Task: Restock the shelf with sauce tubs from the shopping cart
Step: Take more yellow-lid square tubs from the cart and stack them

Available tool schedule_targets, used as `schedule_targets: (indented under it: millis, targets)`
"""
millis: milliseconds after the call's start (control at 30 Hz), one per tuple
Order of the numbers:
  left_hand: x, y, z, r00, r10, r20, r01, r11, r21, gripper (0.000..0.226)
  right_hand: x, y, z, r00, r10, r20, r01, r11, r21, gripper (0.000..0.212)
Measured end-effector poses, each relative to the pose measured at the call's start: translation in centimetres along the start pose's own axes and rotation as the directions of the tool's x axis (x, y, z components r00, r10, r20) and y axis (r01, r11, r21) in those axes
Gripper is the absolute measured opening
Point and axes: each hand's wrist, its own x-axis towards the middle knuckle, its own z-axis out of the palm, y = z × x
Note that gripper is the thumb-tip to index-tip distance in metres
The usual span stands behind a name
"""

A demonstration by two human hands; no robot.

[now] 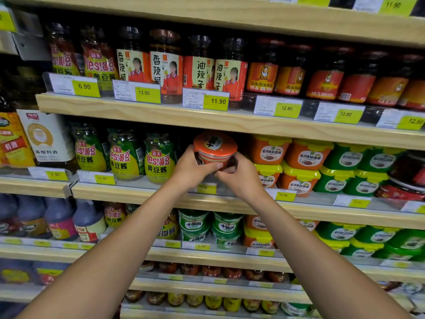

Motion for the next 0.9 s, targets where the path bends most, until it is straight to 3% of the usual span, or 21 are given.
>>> schedule_targets:
  millis: [100, 200, 300, 367, 800, 900]
  targets:
    - [0.5, -0.3, 0.6, 1.000, 0.022, -0.010, -0.022, 1.000, 0.009, 0.074, -0.6, 1.1, -0.2, 0.992, -0.123, -0.029, 0.114, 0.969, -0.221, 0.043]
    - [1.7, -0.2, 1.2, 0.998, 0.049, -0.041, -0.049, 0.999, -0.007, 0.086, -1.6, 1.9, -0.3, 0.976, -0.216, -0.025, 0.190, 0.901, -0.391, 0.049]
    - [3.0, 0.5, 1.7, 0.998, 0.054, -0.018, -0.055, 0.998, -0.018, 0.071, -2.2, 2.4, -0.2, 0.969, -0.248, 0.002, 0.220, 0.855, -0.470, 0.047]
    - [3.9, 0.8, 2.3, 0.998, 0.064, -0.013, -0.064, 0.997, -0.037, 0.064, -2.3, 2.7, -0.2, 0.965, -0.260, 0.012, 0.233, 0.840, -0.491, 0.045]
    - [8.1, -0.3, 5.5, 0.999, 0.032, -0.025, -0.033, 0.998, -0.048, 0.090, -2.6, 3.4, -0.2, 0.958, -0.286, -0.004, 0.256, 0.861, -0.440, 0.051]
    - [8.4, -0.3, 5.6, 0.999, 0.045, 0.004, -0.045, 0.998, -0.042, 0.086, -2.6, 3.4, -0.3, 0.957, -0.290, -0.002, 0.259, 0.859, -0.441, 0.050]
